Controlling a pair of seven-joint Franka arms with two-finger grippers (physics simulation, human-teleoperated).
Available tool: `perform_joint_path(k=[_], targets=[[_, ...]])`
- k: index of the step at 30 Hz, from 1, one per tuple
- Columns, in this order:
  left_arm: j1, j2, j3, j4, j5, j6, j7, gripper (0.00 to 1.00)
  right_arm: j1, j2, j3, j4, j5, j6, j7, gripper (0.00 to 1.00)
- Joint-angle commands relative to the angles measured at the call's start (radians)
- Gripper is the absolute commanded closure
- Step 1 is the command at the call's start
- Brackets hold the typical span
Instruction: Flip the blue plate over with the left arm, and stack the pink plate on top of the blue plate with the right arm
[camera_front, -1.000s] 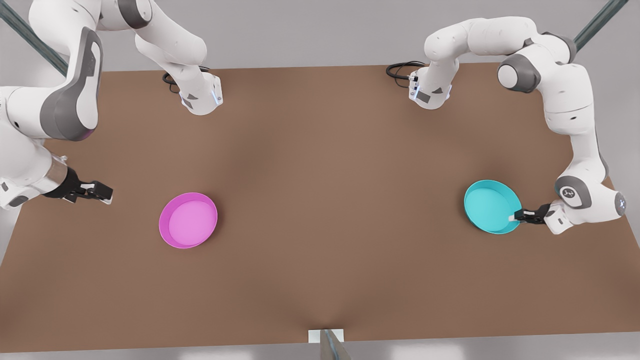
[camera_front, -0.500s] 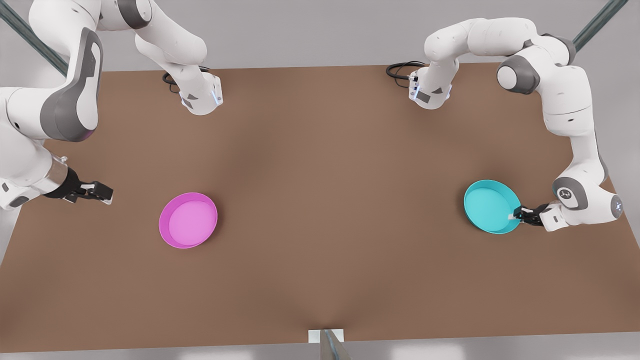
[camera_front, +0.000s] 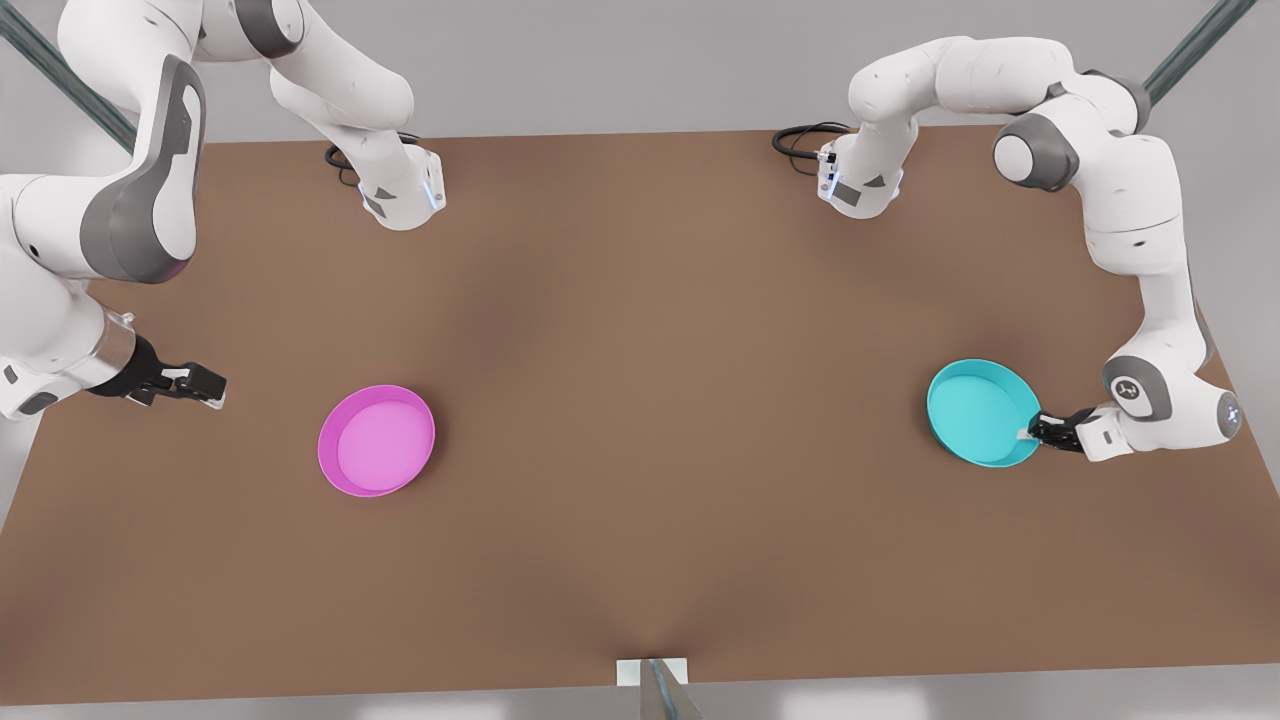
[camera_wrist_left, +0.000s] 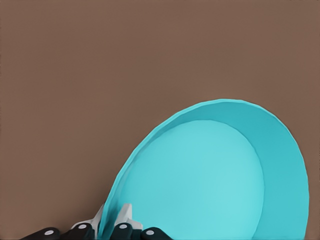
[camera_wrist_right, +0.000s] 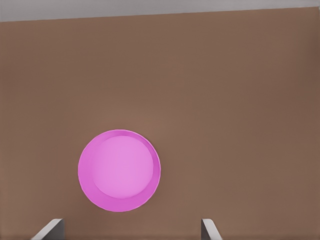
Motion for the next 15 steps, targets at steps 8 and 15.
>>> perform_joint_path(k=[8, 15], targets=[[0.0, 0.0, -0.001, 0.001, -0.01, -0.003, -0.005, 0.79, 0.0, 0.0, 0.0, 0.0, 0.0, 0.0, 0.0, 0.0], [0.0, -0.006, -0.003, 0.003, -0.042, -0.024, -0.021, 0.79, 0.0, 0.0, 0.0, 0.0, 0.0, 0.0, -0.002, 0.0]])
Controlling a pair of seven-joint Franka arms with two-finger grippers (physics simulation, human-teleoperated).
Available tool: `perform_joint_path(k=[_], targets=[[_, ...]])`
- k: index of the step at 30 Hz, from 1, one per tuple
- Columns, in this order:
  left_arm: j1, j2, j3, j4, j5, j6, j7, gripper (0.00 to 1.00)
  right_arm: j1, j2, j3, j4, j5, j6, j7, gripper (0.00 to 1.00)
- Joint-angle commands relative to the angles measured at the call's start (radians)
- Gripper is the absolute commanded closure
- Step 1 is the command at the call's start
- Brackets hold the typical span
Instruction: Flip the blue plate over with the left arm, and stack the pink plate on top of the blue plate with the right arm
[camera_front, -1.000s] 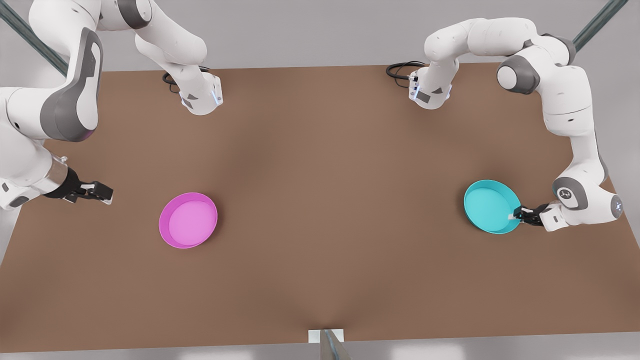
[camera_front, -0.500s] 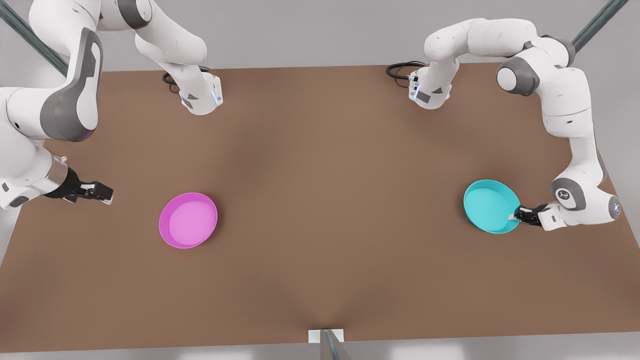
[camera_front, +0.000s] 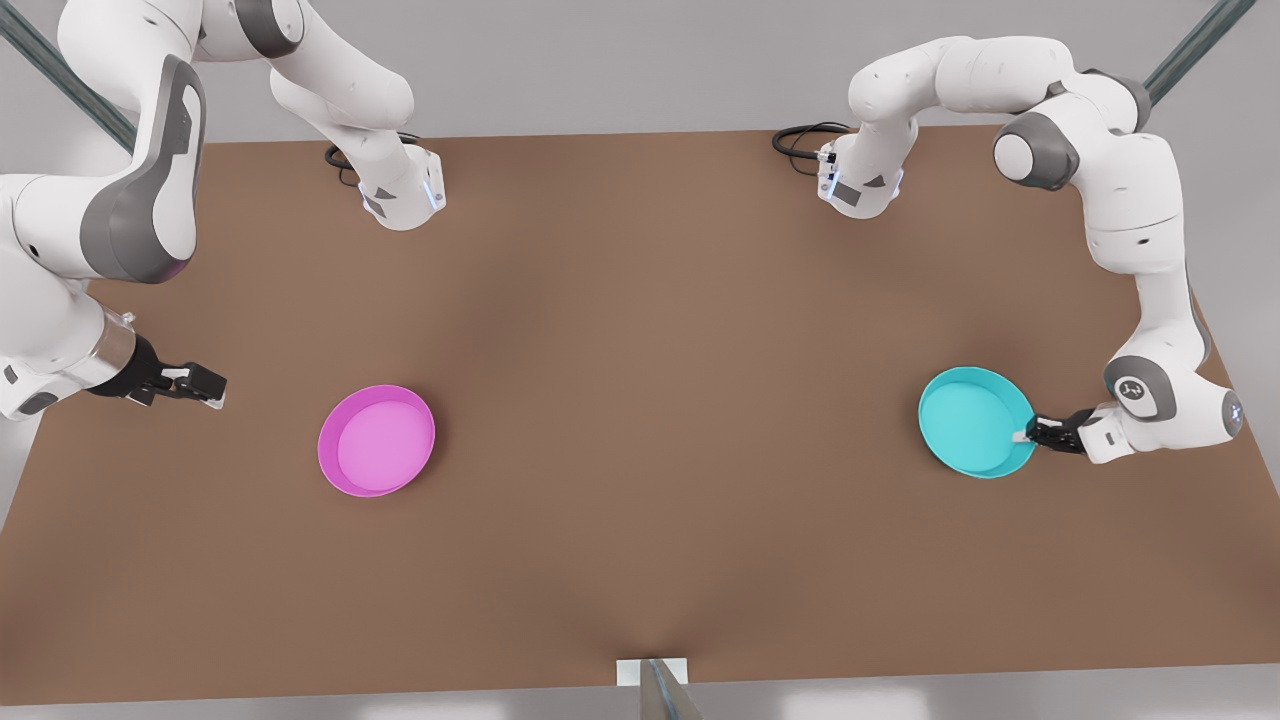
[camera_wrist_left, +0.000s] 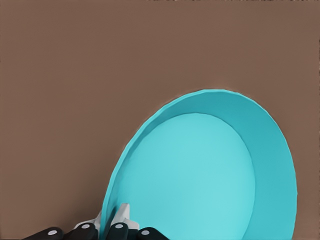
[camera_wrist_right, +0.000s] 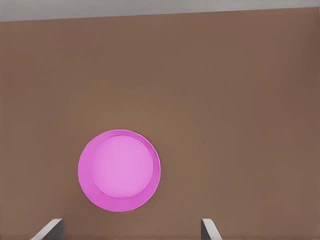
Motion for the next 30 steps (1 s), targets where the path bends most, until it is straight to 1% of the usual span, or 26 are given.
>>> perform_joint_path(k=[1, 7, 11, 12, 13, 15, 22, 25, 26, 27, 28, 29, 30], targets=[[0.0, 0.0, 0.0, 0.0, 0.021, 0.0, -0.001, 0.79, 0.0, 0.0, 0.0, 0.0, 0.0, -0.001, 0.0, 0.0], [-0.008, -0.032, -0.003, -0.008, -0.027, -0.021, -0.065, 0.79, 0.0, 0.0, 0.0, 0.0, 0.0, -0.001, 0.0, 0.0], [-0.009, -0.028, -0.003, -0.023, -0.025, 0.008, -0.062, 0.79, 0.0, 0.0, 0.0, 0.0, 0.0, -0.001, 0.002, 0.0], [-0.009, -0.025, -0.003, -0.023, -0.025, 0.009, -0.062, 0.72, 0.0, 0.0, 0.0, 0.0, 0.0, -0.001, 0.0, 0.0], [-0.008, -0.025, -0.003, -0.023, -0.025, 0.011, -0.061, 0.55, 0.0, 0.0, 0.0, 0.0, 0.0, -0.001, 0.002, 0.0], [-0.009, -0.02, -0.003, -0.025, -0.025, 0.017, -0.064, 0.54, 0.0, 0.0, 0.0, 0.0, 0.0, -0.001, 0.002, 0.0], [-0.009, -0.017, -0.003, -0.039, -0.027, 0.043, -0.128, 0.55, 0.002, 0.006, 0.0, 0.0, 0.0, 0.001, 0.002, 0.0], [-0.012, -0.02, -0.003, -0.049, -0.027, 0.042, -0.173, 0.57, 0.002, 0.006, 0.0, 0.0, 0.0, -0.001, 0.002, 0.0], [-0.015, -0.022, -0.005, -0.051, -0.027, 0.042, -0.184, 0.59, 0.002, 0.005, 0.0, 0.0, 0.0, -0.001, 0.002, 0.0], [-0.017, -0.025, -0.009, -0.051, -0.027, 0.042, -0.199, 0.63, 0.002, 0.006, 0.0, 0.002, 0.0, -0.001, 0.003, 0.0], [-0.018, -0.026, -0.011, -0.051, -0.027, 0.04, -0.2, 0.72, 0.002, 0.006, 0.0, 0.002, 0.0, -0.001, 0.003, 0.0], [-0.018, -0.026, -0.011, -0.051, -0.027, 0.042, -0.2, 0.77, 0.002, 0.006, 0.0, 0.0, 0.0, -0.001, 0.002, 0.0], [-0.018, -0.026, -0.011, -0.051, -0.027, 0.042, -0.2, 0.79, 0.002, 0.006, 0.0, 0.0, 0.0, -0.001, 0.003, 0.0]])
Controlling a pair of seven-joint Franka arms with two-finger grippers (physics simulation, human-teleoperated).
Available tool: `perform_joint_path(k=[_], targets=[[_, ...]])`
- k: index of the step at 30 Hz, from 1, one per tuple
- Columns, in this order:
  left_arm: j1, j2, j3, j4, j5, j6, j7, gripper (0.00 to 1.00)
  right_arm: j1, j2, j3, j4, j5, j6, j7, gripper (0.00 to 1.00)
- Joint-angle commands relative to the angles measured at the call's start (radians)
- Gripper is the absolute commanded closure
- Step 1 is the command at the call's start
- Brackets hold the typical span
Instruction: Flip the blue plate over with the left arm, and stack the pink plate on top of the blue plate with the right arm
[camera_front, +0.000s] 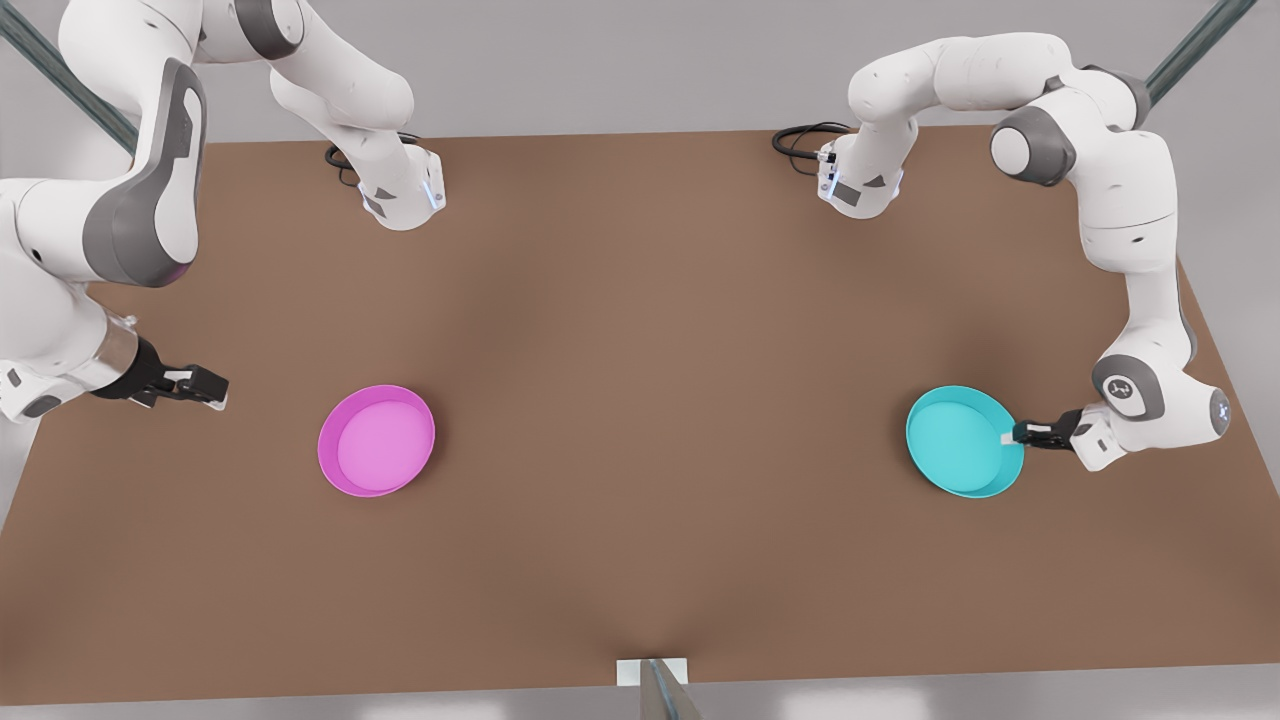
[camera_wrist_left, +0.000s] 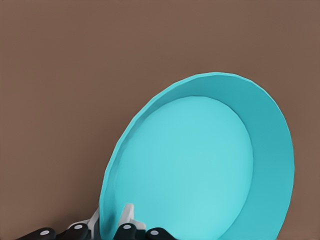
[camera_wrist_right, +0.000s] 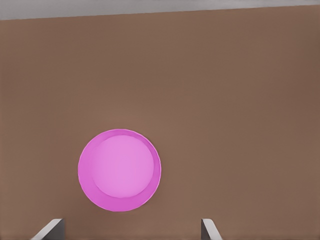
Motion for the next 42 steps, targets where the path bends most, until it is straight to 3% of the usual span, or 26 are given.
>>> perform_joint_path(k=[1, 4, 6, 8, 16, 26, 32, 42], targets=[[0.0, 0.001, 0.0, 0.0, 0.001, 0.0, 0.0, 0.79, 0.0, 0.0, 0.0, 0.0, 0.0, 0.0, 0.0, 0.0], [0.0, 0.009, 0.002, -0.002, 0.003, 0.009, 0.006, 0.79, 0.0, 0.0, 0.0, 0.0, 0.0, 0.0, 0.0, 0.0], [0.0, 0.009, 0.002, -0.006, 0.003, 0.009, 0.008, 0.73, 0.0, 0.0, 0.0, 0.0, 0.0, 0.0, 0.0, 0.0], [0.0, 0.009, 0.0, -0.006, 0.003, 0.008, 0.006, 0.6, 0.0, 0.0, 0.0, 0.0, 0.0, 0.0, 0.0, 0.0], [0.0, 0.006, 0.009, 0.005, -0.058, -0.029, 0.02, 0.56, 0.0, 0.0, 0.0, 0.0, 0.0, 0.0, -0.002, 0.0], [0.0, 0.021, 0.031, -0.003, -0.14, -0.029, 0.112, 0.6, 0.0, 0.0, 0.0, 0.0, 0.0, 0.0, 0.0, 0.0], [0.002, 0.021, 0.031, -0.006, -0.141, -0.026, 0.111, 0.79, 0.0, 0.0, 0.0, 0.0, 0.0, 0.002, 0.0, 0.0], [0.0, 0.009, 0.028, 0.003, -0.141, -0.04, 0.086, 0.79, -0.002, 0.0, 0.0, 0.0, 0.0, 0.002, 0.0, 0.0]])
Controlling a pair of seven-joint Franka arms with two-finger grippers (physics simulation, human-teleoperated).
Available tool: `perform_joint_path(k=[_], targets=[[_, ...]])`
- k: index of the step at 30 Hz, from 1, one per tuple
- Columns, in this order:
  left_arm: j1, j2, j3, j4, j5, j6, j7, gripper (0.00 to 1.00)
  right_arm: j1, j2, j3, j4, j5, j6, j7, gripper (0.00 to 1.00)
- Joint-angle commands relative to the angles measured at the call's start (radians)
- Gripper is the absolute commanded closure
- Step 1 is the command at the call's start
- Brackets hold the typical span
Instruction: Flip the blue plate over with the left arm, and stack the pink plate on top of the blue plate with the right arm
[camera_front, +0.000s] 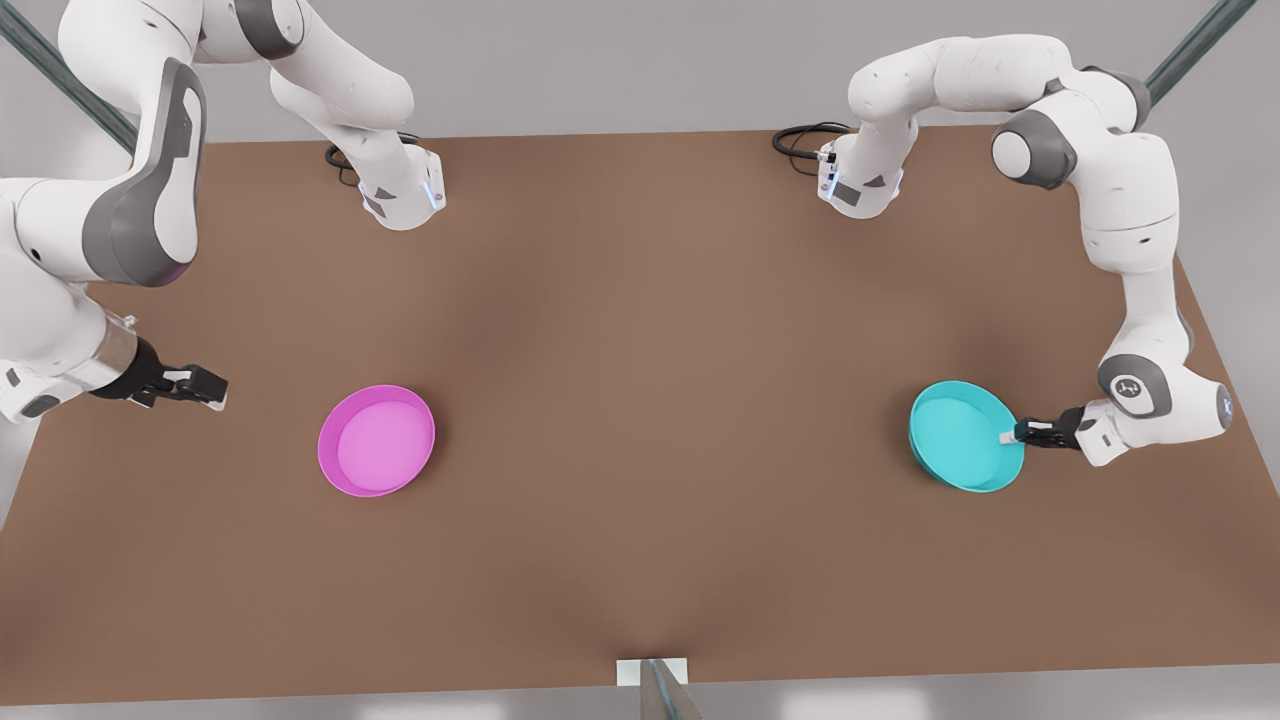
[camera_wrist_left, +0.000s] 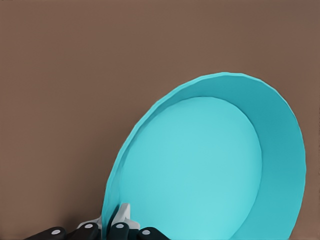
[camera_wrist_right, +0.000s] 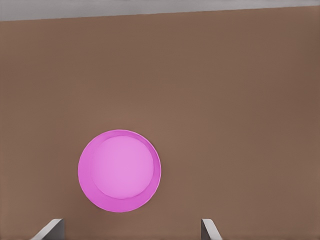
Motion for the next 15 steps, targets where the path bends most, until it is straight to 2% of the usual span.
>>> perform_joint_path(k=[1, 15], targets=[[0.0, -0.003, -0.002, 0.0, -0.056, -0.007, -0.006, 0.79, 0.0, 0.0, 0.0, 0.001, 0.0, 0.0, 0.0, 0.0], [-0.117, -0.152, -0.059, -0.009, -0.028, -0.039, -0.451, 0.79, -0.002, 0.041, -0.035, 0.0, -0.023, 0.102, -0.006, 0.0]])
